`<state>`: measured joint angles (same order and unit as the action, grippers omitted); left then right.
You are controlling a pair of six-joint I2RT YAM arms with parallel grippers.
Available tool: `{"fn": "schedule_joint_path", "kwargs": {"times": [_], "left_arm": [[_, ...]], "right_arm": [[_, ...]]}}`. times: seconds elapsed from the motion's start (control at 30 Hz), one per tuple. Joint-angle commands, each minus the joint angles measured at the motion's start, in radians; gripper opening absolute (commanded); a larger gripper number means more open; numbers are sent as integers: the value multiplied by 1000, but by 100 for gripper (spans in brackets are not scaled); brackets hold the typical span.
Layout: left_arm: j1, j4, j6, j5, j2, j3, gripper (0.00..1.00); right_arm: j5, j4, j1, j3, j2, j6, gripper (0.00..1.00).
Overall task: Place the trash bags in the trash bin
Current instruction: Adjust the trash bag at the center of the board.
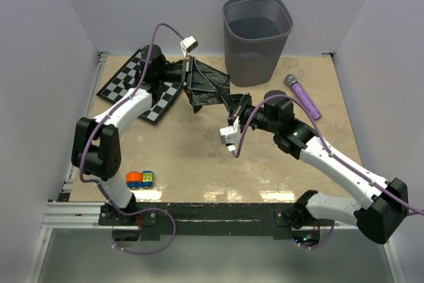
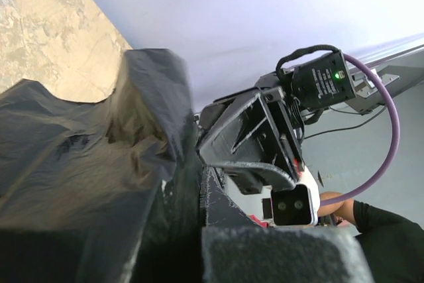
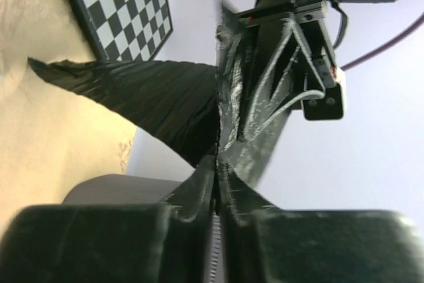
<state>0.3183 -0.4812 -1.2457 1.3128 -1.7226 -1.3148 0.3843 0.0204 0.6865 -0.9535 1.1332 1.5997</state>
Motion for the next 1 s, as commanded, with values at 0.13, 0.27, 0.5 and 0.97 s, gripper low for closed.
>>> {"fn": "schedule_joint_path", "kwargs": {"times": [0.13,0.27,0.5,0.97], "left_arm": [[-91,126,249,-150,73,-15,28],[-255,601,731,-270,101,-84,44],[-337,1127,1792,-317,355,-92,64],[-104,1176,2162,-313,528,-23,68]], "right_arm": [[-27,16,16,-158,55,-219,0],[-18,240,15,-313,158,-438,0],[57,329,7,-395,220,-662,0],[123,441,-64,-599,358,-797,0]]}}
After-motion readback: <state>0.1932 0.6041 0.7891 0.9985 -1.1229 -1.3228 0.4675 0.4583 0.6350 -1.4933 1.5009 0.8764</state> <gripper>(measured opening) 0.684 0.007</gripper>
